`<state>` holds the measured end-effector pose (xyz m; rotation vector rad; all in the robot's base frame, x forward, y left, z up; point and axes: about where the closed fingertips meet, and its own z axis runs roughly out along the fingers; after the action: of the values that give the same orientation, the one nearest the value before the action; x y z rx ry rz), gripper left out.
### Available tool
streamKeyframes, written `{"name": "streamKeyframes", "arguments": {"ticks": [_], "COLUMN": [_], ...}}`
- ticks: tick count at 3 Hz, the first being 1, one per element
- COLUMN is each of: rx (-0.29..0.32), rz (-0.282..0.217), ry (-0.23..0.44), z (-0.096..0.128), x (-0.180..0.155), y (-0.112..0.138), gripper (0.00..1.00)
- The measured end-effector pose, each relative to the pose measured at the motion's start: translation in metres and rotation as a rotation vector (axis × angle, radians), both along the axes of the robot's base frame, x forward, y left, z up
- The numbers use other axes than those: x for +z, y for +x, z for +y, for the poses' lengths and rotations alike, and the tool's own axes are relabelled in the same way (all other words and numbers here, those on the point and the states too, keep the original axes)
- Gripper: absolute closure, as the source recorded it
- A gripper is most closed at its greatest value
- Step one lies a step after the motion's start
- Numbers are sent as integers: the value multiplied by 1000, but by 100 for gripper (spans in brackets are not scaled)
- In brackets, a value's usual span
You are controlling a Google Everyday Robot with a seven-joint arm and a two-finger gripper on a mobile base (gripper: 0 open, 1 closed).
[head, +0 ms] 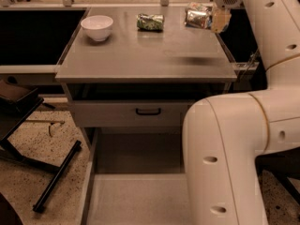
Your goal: Place redbull can into middle drawer
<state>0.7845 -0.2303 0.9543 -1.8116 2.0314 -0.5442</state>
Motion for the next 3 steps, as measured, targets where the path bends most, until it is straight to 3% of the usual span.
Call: {"name": "streamKeyframes", "arguments": {"ticks": [1, 2, 3], "rx": [-17, 105, 307], "rz": [12, -2, -151], "ry": [6, 55, 111], "z": [-35, -40, -32], "x": [9, 12, 54], "y": [-24, -39, -66], "gripper": [100, 100, 100]}}
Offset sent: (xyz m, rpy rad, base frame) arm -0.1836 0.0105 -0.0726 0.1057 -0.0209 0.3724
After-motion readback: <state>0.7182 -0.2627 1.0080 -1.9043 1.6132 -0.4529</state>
